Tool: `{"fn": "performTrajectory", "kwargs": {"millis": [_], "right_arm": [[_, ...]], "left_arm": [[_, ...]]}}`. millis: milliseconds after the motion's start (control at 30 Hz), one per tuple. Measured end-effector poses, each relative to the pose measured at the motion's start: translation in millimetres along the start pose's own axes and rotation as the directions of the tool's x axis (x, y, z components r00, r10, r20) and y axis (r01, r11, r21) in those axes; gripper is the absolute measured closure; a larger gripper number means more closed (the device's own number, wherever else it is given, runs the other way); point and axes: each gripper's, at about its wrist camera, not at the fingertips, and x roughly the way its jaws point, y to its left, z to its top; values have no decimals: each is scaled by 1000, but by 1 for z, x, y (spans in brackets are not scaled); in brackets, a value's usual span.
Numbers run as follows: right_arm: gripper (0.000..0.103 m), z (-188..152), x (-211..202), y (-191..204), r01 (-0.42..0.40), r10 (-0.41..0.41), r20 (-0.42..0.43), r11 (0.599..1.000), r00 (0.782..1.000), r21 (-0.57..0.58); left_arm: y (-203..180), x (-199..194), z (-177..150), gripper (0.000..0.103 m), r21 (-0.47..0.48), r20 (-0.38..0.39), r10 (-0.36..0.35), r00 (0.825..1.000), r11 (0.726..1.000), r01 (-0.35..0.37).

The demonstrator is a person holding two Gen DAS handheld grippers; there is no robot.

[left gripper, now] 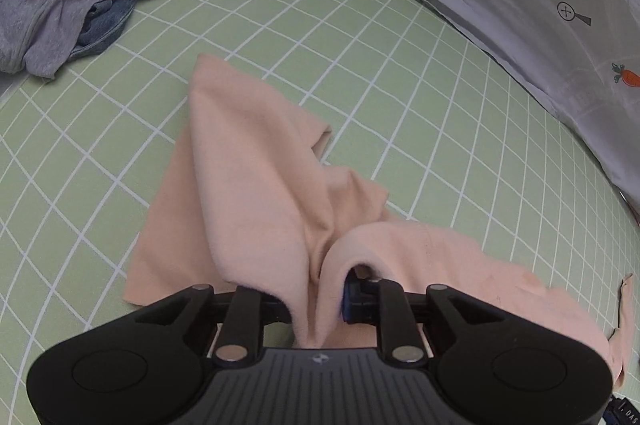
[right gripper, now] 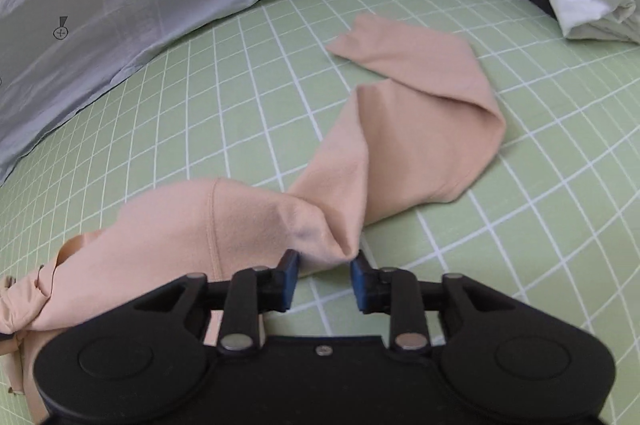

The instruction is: Fold clothes

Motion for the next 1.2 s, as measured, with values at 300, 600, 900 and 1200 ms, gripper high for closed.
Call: {"fn": "performTrajectory", "kwargs": {"millis": [300, 600, 900, 1200], "right_arm": [[47, 25, -3, 43, -23, 41, 105, 986, 994, -165], [36, 18, 42, 75, -176, 162, -76, 956, 984, -236], [95, 41, 46, 82, -233, 212, -97, 896, 972, -377], [91, 106, 15, 104, -126, 236, 282, 925, 930, -358]], "left_arm": [[-9, -13, 8, 63, 77, 76, 18, 997, 997, -24], [-22, -9, 21, 68, 144, 99, -10, 995, 990, -5], [-21, -9, 44, 94, 110, 100, -74, 992, 992, 63], [-34, -14, 105, 60, -57, 293, -164, 942, 980, 188]]}}
